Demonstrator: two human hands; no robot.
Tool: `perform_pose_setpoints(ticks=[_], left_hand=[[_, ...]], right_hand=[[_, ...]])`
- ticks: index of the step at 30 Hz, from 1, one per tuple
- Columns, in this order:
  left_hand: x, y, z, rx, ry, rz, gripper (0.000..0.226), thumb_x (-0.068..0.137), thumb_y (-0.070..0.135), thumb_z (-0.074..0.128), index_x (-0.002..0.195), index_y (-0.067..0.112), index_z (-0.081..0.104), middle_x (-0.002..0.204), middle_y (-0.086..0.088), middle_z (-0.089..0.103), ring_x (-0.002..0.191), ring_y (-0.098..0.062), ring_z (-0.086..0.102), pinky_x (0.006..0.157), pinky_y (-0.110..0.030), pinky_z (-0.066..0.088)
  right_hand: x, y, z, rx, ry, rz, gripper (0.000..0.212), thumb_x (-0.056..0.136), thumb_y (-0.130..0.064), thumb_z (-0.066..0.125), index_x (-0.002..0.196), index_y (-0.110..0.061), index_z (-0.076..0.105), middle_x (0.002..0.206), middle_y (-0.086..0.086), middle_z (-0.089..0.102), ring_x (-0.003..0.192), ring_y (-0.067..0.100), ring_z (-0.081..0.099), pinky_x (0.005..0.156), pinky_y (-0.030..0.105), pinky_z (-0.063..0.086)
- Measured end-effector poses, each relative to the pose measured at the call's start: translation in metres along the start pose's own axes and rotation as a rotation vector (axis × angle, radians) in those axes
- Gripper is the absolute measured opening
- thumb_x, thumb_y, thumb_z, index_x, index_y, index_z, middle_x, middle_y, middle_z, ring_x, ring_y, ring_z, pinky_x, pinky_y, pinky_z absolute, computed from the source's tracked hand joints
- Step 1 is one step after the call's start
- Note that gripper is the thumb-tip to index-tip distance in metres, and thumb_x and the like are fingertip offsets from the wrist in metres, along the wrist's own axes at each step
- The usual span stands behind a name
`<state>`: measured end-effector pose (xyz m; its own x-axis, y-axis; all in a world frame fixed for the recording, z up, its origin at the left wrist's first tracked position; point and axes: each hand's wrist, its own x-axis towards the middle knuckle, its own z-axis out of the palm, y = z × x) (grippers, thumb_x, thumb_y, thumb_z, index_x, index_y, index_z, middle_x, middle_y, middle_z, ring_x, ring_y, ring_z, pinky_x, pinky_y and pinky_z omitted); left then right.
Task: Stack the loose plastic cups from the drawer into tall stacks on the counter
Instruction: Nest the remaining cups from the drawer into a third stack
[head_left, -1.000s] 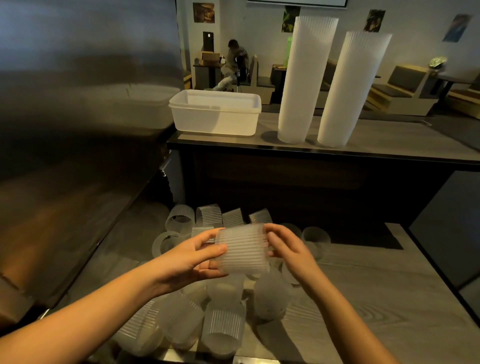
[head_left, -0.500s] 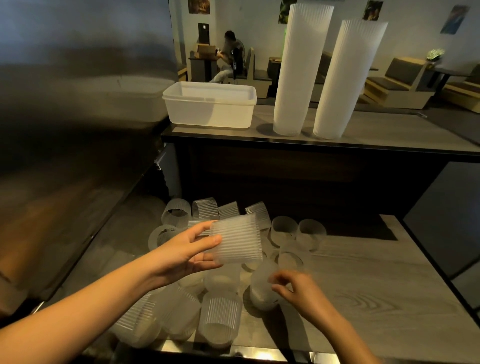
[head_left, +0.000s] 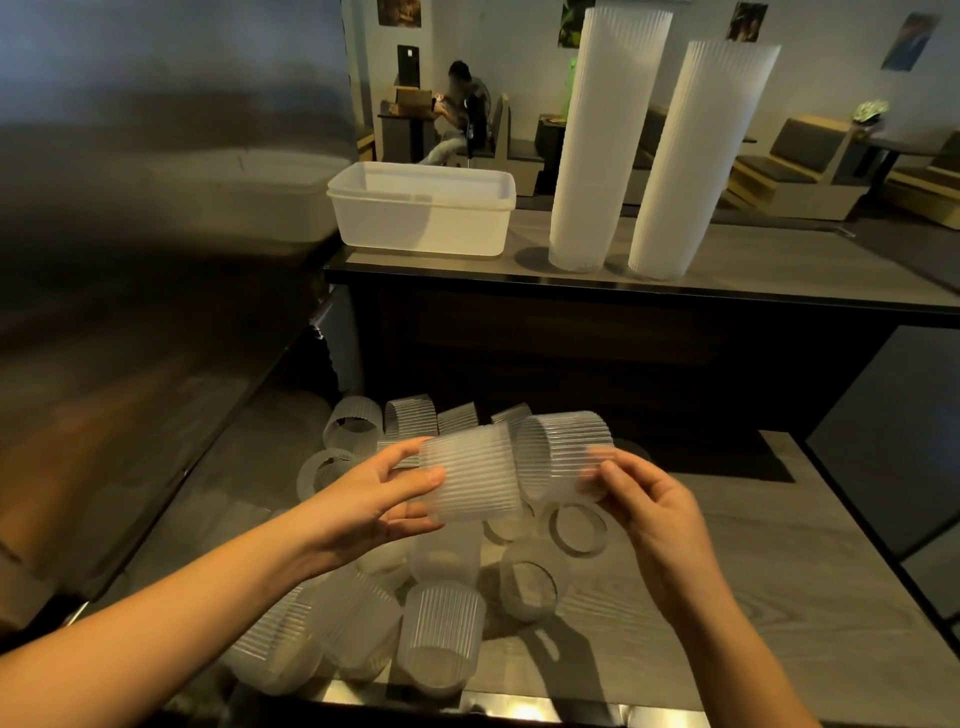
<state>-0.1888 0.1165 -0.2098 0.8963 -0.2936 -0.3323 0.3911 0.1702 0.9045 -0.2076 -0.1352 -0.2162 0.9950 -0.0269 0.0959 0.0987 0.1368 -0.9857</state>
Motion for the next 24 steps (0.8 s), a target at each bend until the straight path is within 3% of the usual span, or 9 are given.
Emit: perform_pose_setpoints(ticks=[7,10,13,17,19,21,24], left_hand=[[-0.001,-0.001,0.001,0.025,-0.005,-0.009,0.056,0.065,0.017,0.068,0.119,0.021,0.054,0.112,-0.01,0.062,0.099,-0.029,0.064,0.08,-0.034,0.057],[-0.002,-0.001,0.002,-0.022,-0.046,-0.028,0.057,0.066,0.015,0.068,0.12,0.02,0.052,0.102,-0.013,0.058,0.089,-0.032,0.044,0.074,-0.03,0.058],[-0.002,-0.002,0.002,-0.041,-0.049,-0.025,0.054,0.066,0.015,0.068,0.118,0.021,0.053,0.1,-0.013,0.059,0.101,-0.029,0.033,0.069,-0.028,0.059],[-0.001,0.0,0.002,0.003,-0.008,0.005,0.056,0.065,0.017,0.067,0.119,0.021,0.053,0.103,-0.009,0.063,0.095,-0.032,0.053,0.072,-0.03,0.059],[0.0,0.0,0.001,0.019,0.008,0.014,0.055,0.065,0.018,0.066,0.118,0.022,0.053,0.106,-0.007,0.064,0.093,-0.025,0.065,0.078,-0.032,0.058],[0.0,-0.001,0.001,0.029,0.004,0.014,0.057,0.065,0.018,0.067,0.12,0.022,0.053,0.107,-0.008,0.064,0.093,-0.024,0.067,0.08,-0.032,0.057],[0.0,-0.001,0.002,0.038,-0.001,0.01,0.056,0.065,0.019,0.067,0.119,0.023,0.053,0.108,-0.007,0.064,0.096,-0.025,0.067,0.08,-0.033,0.057]], right_hand=[[-0.007,0.004,0.028,-0.154,-0.11,-0.02,0.022,0.088,-0.008,0.051,0.095,-0.023,0.065,0.084,-0.005,0.071,0.083,0.001,0.065,0.073,0.012,0.05],[-0.008,0.006,0.034,-0.254,-0.183,-0.062,0.028,0.089,-0.008,0.05,0.095,-0.032,0.064,0.087,-0.019,0.071,0.09,-0.003,0.063,0.078,0.012,0.049],[-0.008,0.008,0.032,-0.297,-0.222,-0.087,0.028,0.089,-0.011,0.051,0.095,-0.035,0.063,0.091,-0.026,0.068,0.095,-0.004,0.061,0.08,0.012,0.048],[-0.008,0.023,0.015,-0.255,-0.122,-0.03,0.019,0.085,-0.021,0.051,0.095,-0.03,0.063,0.091,-0.01,0.07,0.092,0.002,0.063,0.077,0.016,0.05],[-0.007,0.042,0.005,-0.55,-0.155,0.013,0.019,0.088,-0.02,0.053,0.098,-0.036,0.058,0.1,-0.016,0.063,0.099,0.002,0.059,0.079,0.014,0.047],[-0.009,0.065,-0.002,-0.904,-0.32,0.064,0.025,0.09,-0.026,0.053,0.113,-0.037,0.05,0.114,-0.02,0.053,0.11,-0.002,0.05,0.086,0.01,0.04],[-0.014,0.091,-0.004,-1.168,-0.482,0.046,0.038,0.09,-0.032,0.053,0.127,-0.03,0.047,0.129,-0.013,0.049,0.12,0.001,0.042,0.102,0.017,0.033]])
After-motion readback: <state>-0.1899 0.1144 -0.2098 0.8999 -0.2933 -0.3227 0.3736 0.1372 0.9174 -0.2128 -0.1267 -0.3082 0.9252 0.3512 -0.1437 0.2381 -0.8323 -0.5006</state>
